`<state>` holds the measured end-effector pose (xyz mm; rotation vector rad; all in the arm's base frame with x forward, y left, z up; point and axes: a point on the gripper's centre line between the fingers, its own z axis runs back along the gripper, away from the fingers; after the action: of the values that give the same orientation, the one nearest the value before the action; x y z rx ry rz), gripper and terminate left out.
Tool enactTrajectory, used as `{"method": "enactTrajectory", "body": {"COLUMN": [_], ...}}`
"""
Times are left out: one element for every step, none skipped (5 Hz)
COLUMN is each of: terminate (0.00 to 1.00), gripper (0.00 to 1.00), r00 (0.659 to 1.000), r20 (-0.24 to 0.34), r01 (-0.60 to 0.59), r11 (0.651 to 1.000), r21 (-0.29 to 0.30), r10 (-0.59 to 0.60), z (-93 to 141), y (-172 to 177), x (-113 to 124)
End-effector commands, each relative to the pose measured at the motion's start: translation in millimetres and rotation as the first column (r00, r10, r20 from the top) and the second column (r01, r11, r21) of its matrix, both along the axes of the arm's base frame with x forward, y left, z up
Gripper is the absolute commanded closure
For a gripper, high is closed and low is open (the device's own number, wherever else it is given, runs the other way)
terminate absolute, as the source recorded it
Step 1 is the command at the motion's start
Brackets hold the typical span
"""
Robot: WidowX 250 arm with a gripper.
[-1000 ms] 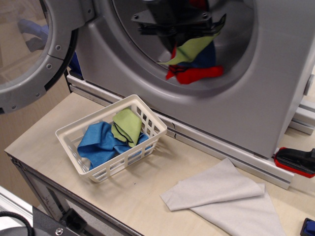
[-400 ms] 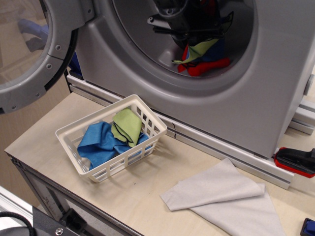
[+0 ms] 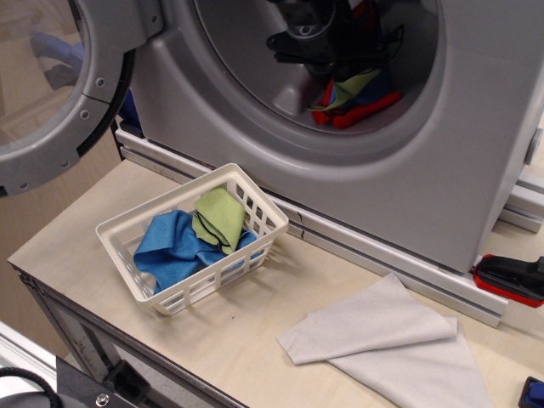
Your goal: Put clothes in laundry machine
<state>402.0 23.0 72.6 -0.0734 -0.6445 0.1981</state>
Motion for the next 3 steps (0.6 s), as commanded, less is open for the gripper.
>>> {"method": "enactTrajectory", "body": {"terminate": [0.00,0.00,0.00], "gripper": [0.00,0.00,0.00], "r00": [1.000,1.000,0.998], "r20": [0.017,-0.024,-0.043], "r01": [-0.003,0.005,0.049], "r11": [1.000,1.000,0.999], "r21": [-0.013,-0.012,-0.013], "r10": [0.003,-0.005,-0.050], "z": [20,17,16], "y": [10,13,17], "x": [-20,-36,-59]}}
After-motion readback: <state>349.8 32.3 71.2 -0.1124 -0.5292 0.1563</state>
